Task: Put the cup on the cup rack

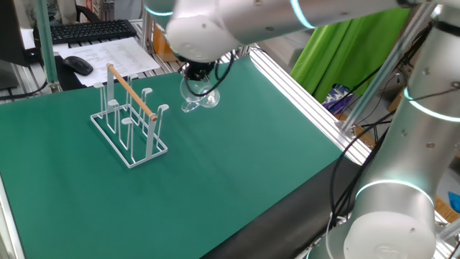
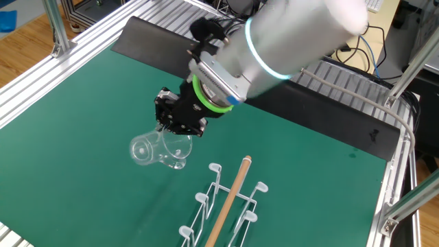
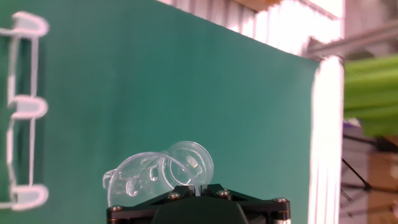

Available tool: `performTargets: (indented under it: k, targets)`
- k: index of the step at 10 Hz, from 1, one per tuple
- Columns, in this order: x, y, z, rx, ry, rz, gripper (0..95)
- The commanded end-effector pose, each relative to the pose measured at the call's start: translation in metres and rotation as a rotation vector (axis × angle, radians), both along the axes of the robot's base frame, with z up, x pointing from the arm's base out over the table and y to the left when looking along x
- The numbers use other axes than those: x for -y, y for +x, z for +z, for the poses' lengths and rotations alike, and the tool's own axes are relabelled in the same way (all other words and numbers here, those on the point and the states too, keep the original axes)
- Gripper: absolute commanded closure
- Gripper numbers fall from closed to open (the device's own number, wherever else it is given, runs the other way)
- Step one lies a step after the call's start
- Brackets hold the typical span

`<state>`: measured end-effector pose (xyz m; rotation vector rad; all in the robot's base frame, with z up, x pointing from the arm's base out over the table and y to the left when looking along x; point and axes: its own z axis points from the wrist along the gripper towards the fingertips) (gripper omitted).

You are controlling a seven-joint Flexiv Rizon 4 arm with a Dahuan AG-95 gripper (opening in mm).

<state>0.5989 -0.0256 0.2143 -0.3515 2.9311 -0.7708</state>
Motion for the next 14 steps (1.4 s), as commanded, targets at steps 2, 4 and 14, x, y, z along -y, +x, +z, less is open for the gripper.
performTargets:
  k: [2,4,14]
  targets:
    - [-0.0013,0.0008,-0.0005,-0.022,0.055,0.037,95.0]
    - [-0.0013,0.0008,-0.0005,-0.006,0.062,0.044,95.0]
    - [-0.0023,-0.0001,0.0024,0.016,0.023,0.050,95.0]
